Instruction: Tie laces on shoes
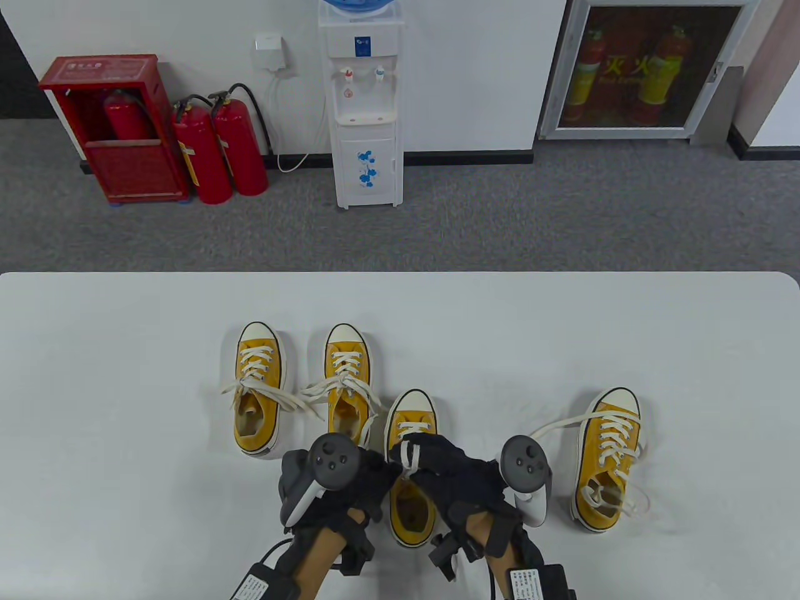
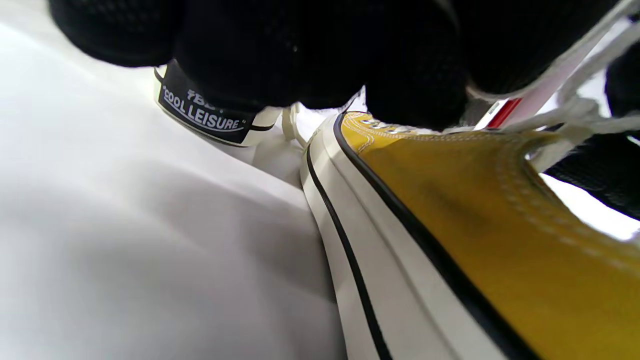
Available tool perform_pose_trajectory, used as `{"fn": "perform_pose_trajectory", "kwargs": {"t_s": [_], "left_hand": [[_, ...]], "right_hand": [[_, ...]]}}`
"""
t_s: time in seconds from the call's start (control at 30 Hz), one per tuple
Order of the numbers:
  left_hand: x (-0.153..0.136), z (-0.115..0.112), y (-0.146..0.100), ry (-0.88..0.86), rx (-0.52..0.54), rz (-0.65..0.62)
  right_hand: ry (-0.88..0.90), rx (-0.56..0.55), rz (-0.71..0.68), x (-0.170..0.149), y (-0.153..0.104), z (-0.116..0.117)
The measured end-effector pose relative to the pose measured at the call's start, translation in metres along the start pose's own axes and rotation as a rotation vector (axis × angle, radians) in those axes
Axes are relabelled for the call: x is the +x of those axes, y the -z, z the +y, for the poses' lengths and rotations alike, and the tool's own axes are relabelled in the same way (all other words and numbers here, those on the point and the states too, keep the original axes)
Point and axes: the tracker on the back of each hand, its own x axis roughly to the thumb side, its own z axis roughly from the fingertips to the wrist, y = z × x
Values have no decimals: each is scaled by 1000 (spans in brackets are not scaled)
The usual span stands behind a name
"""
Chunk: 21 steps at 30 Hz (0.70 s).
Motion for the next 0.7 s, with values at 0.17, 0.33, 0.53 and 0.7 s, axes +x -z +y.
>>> {"fn": "perform_pose_trajectory", "kwargs": {"t_s": [0.17, 0.33, 0.53, 0.7], "left_hand": [[-6, 2, -5, -18, 18, -14], [-11, 6, -12, 0, 27, -40], [-12, 7, -13, 22, 31, -44], [-12, 8, -14, 35, 39, -43]], "right_hand": [[-70, -95, -16, -1, -2, -7], [-116, -136, -14, -1, -4, -5], [-193, -132, 12, 2, -4, -5], [-229, -109, 41, 2, -5, -11]]}}
